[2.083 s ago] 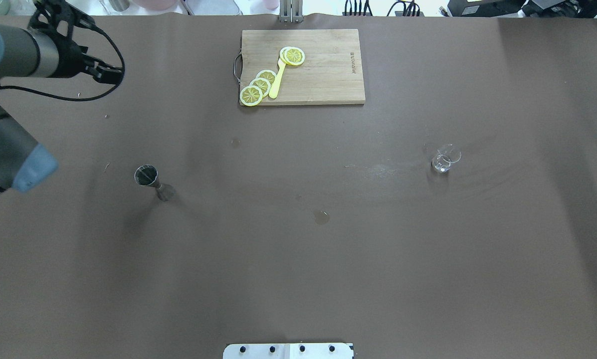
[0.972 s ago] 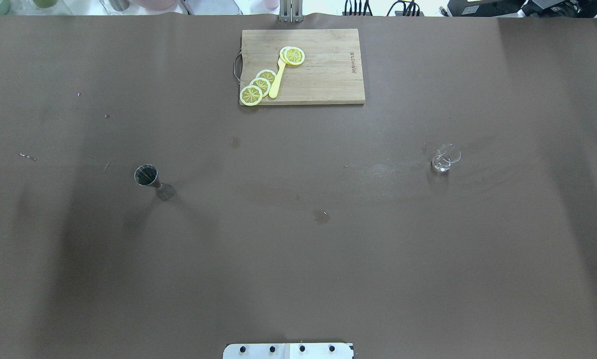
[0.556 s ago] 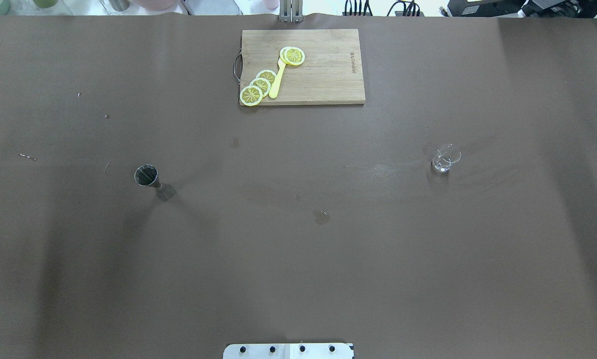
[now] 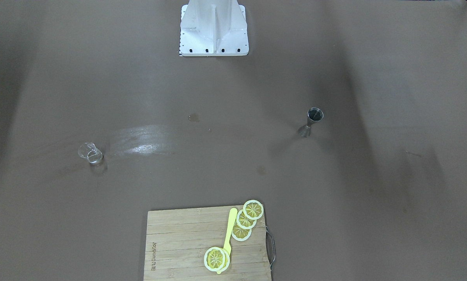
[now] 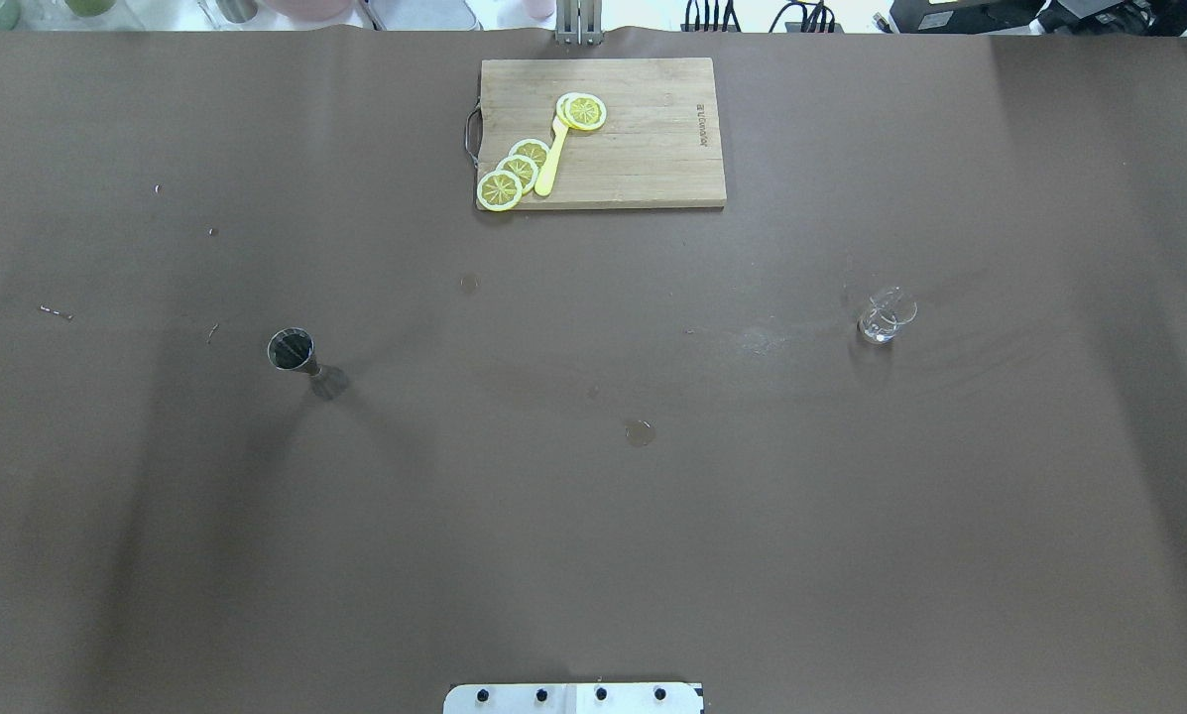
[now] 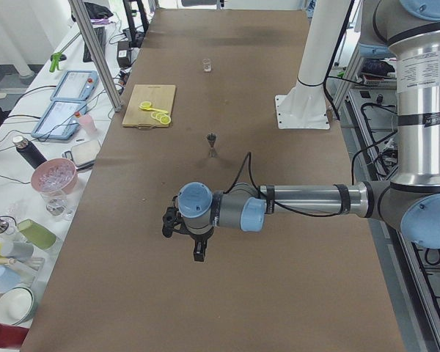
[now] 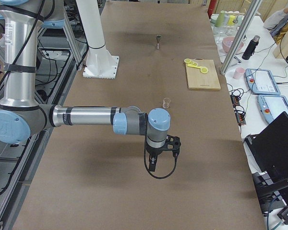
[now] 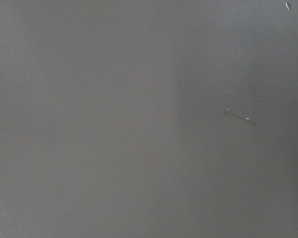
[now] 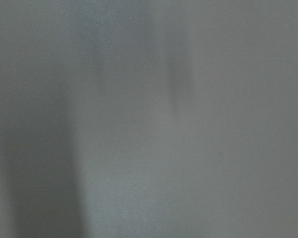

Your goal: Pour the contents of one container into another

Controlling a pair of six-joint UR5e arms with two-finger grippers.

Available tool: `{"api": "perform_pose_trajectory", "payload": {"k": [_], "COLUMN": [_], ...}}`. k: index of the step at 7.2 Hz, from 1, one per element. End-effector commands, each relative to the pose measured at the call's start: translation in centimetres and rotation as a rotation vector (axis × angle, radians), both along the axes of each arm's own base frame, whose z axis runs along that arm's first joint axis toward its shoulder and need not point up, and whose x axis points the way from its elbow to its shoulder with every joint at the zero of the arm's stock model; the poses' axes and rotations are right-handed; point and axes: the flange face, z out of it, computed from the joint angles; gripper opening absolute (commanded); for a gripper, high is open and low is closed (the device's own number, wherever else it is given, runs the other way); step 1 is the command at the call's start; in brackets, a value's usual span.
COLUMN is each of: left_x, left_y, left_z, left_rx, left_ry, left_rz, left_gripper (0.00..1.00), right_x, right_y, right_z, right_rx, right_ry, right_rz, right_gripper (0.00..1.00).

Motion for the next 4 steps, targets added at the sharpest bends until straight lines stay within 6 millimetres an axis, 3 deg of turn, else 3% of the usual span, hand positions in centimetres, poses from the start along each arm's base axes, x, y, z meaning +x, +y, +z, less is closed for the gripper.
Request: {"api": "perform_pose_trajectory", "payload": {"k": [1,3,4], "left_x": [-2.7,-3.3,-4.7], "left_y": [-1.1,-0.3,0.5], "left_z": [-2.3,-1.3,-0.6], "left_rx": [0.014,-0.019,-0.046], "left_ry": [-0.084,-0.075,-0.074], "left_rz": [0.071,0.045,-0.005], "left_gripper": [0.99,0.99,0.99], "right_x": [0.0,0.0,0.0], "right_y": [0.0,-0.1,-0.1], "right_z": [0.0,-0.1,-0.1], "right_rx": [0.0,0.001,0.001], "right_ry": [0.001,0.0,0.0], "right_rz": [0.0,0.0,0.0], "right_gripper": [1.0,1.0,1.0]}}
